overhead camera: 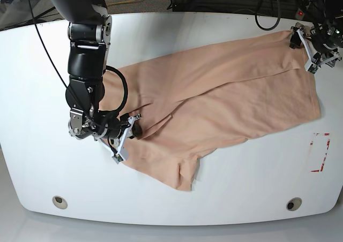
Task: Fold the T-shirt properly
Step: 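Release the right gripper and grasp the shirt body near the collar, then drag the grasped fabric with the right gripper away from the left gripper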
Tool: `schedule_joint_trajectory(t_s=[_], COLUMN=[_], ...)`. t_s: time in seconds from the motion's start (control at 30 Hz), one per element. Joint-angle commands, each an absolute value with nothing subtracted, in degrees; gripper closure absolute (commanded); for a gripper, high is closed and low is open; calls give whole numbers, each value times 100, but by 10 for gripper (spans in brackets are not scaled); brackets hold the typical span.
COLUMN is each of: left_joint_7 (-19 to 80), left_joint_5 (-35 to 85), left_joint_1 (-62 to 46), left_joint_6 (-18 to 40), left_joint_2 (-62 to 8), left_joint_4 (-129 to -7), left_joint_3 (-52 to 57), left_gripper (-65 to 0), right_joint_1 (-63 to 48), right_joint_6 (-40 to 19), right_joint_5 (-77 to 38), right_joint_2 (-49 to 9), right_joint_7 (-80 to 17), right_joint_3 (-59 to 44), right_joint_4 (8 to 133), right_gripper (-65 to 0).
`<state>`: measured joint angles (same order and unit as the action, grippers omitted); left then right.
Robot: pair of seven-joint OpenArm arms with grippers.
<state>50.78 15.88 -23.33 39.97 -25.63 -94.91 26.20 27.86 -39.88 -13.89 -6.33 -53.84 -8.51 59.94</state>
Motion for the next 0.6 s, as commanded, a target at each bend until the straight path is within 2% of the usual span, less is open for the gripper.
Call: schedule_joint_trajectory(t_s=[0.0,0.07,0.17,0.43,0.57], left_joint_7=[5033,5033,5033,5033,5033], left_joint_5=[1596,1596,1604,1648,1842], left_joint_1=[-2325,-2325,-2325,-2176,-2167], left_joint_6=[4000,4000,4000,4000,4000], left_joint_2=[-2695,-2695,-2703,-2668,-2633], left_joint_4=[-9560,-9560,-9587,-9771,-9921], left_joint_3=[2668,2668,2677,2905,3178], left_gripper=[-499,-499,-499,-499,-499], right_joint_1=[3011,2967,2703,1675,1121], right_joint_6=[-4000,-4000,-4000,-4000,-4000], right_joint_5=[-1516,-1543,-1578,-1534,-1534], right_joint_2=[-655,-743,-927,-1402,-1464], right_joint_7=[-5253,-5297,-5578,-5851,-5851], right_joint_3=[-857,-875,-892,-927,-1596], right_joint_4=[6255,6580,7204,8514,8813], right_gripper=[-276,-365,-441,-445,-452])
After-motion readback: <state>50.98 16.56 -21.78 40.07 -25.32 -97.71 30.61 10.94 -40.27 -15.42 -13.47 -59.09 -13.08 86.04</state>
